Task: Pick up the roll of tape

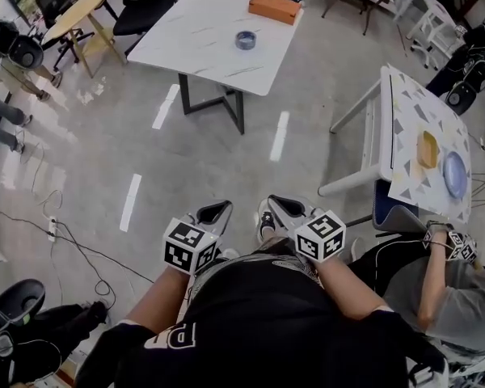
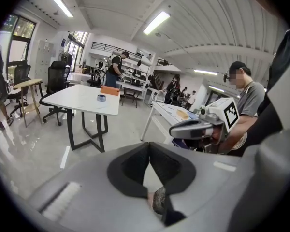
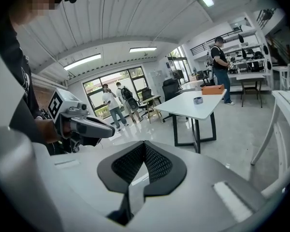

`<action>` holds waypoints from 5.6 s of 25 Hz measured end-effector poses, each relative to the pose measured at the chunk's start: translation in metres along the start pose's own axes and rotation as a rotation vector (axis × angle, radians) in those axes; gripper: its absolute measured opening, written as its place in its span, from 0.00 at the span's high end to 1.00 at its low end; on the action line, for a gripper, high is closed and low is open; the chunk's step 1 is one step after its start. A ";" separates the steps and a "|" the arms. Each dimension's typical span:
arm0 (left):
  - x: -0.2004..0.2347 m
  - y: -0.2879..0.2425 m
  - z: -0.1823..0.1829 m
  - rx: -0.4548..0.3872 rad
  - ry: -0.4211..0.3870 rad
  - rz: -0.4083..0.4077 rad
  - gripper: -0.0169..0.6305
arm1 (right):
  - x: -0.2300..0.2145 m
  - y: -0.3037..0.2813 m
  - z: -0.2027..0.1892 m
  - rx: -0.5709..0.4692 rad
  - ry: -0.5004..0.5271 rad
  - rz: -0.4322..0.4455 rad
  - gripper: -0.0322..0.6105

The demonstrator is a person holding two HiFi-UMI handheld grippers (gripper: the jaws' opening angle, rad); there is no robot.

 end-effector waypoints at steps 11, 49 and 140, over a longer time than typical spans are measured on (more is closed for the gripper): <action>0.031 -0.055 0.057 -0.009 -0.001 0.012 0.88 | -0.067 -0.034 0.041 -0.005 -0.004 0.015 0.95; 0.048 -0.171 0.158 -0.001 0.022 0.158 0.88 | -0.225 -0.069 0.110 0.018 0.050 0.143 0.95; 0.372 -0.221 0.306 -0.037 0.087 0.140 0.88 | -0.323 -0.396 0.295 0.169 0.212 0.050 0.95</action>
Point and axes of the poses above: the fingertips, and each gripper's own axes: y backward along the fingers, x to its left, z out of its top, the point moved 9 cm from there along y, backward along the fingers, and after that the axes turned 7 degrees about -z, right-handed, at the moved point
